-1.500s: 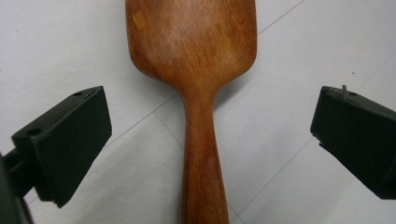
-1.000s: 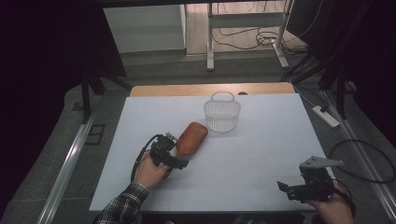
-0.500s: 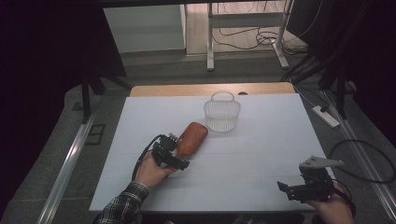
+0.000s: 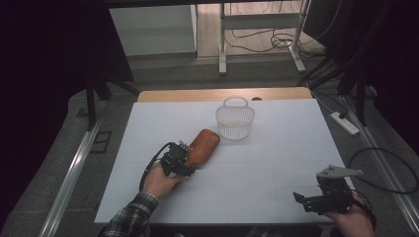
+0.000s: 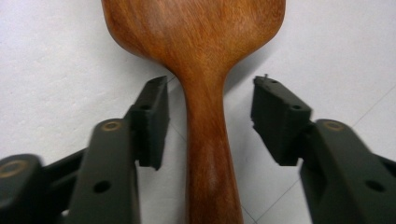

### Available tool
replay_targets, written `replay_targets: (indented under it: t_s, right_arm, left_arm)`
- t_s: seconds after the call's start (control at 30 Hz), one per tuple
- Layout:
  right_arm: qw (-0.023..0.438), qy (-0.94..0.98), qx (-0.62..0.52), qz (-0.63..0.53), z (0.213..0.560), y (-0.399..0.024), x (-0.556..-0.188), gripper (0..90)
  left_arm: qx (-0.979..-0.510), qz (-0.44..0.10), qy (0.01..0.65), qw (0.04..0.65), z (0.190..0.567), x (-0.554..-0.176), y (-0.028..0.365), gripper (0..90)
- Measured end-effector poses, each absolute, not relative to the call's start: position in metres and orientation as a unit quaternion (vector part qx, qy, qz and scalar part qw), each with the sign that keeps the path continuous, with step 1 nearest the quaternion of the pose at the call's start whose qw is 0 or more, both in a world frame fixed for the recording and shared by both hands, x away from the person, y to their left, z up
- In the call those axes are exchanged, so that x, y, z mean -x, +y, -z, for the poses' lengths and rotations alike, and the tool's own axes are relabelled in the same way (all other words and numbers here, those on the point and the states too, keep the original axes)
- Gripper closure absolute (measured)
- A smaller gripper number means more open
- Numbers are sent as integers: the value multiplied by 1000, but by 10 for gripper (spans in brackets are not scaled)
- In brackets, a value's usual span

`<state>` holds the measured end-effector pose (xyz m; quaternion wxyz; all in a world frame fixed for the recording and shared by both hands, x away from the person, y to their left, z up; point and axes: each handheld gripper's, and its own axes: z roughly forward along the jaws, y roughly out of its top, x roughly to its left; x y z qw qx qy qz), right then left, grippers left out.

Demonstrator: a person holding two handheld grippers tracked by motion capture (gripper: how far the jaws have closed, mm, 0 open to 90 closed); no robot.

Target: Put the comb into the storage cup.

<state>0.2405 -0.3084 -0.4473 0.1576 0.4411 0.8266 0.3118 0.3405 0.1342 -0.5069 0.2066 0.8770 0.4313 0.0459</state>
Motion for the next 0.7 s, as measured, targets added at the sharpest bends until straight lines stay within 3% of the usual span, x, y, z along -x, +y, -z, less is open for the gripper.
replay_targets:
  t_s: [0.4,0.7]
  right_arm:
    - [157,827,-442,-311,447,-308,-241,25]
    - [157,827,-443,-309,448,-308,-241,25]
  left_arm:
    - [-877,-47,436,199,509,-342,134,679]
    - [-874,-36,439,203,510,-345,139,719]
